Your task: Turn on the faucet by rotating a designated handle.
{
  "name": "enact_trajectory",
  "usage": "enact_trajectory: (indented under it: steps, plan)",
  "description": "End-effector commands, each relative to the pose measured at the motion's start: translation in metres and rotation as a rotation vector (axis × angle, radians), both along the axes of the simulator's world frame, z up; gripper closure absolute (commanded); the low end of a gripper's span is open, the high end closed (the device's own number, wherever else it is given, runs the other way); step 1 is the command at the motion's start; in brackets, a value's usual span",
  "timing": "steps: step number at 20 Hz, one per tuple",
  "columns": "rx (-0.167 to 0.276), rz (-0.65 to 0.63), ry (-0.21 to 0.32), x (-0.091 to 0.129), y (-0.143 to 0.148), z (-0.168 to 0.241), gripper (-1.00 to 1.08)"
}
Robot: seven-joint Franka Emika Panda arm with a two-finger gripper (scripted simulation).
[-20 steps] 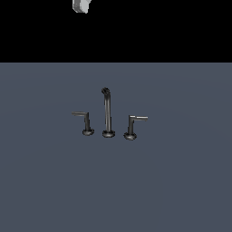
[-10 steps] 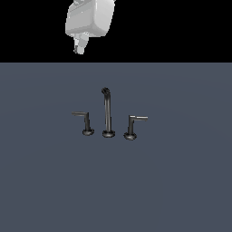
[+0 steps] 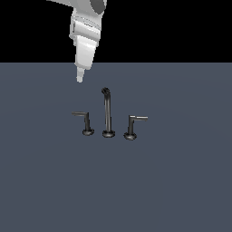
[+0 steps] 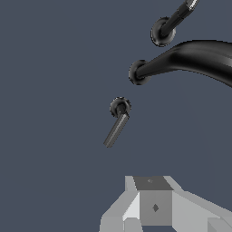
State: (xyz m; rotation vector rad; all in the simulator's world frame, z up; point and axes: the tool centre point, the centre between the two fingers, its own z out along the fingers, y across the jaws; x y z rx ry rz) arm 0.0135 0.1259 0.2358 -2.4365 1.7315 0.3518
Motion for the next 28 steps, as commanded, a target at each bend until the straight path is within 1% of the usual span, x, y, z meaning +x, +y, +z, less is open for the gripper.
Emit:
enact_trajectory:
  steps: [1,7,11,15,21,28]
  plan:
    - [-0.031,-0.076,0.011,0.009,0.005,-0.021,1.08]
    - [-0.116,-0.247,0.016,0.028,0.013,-0.069,1.08]
    - [-0.171,-0.346,0.004,0.038,0.017,-0.095,1.08]
    - [-0.214,-0.421,-0.014,0.046,0.019,-0.115,1.08]
    - [-0.254,-0.49,-0.039,0.053,0.022,-0.132,1.08]
    - [-0.267,-0.512,-0.049,0.056,0.023,-0.138,1.08]
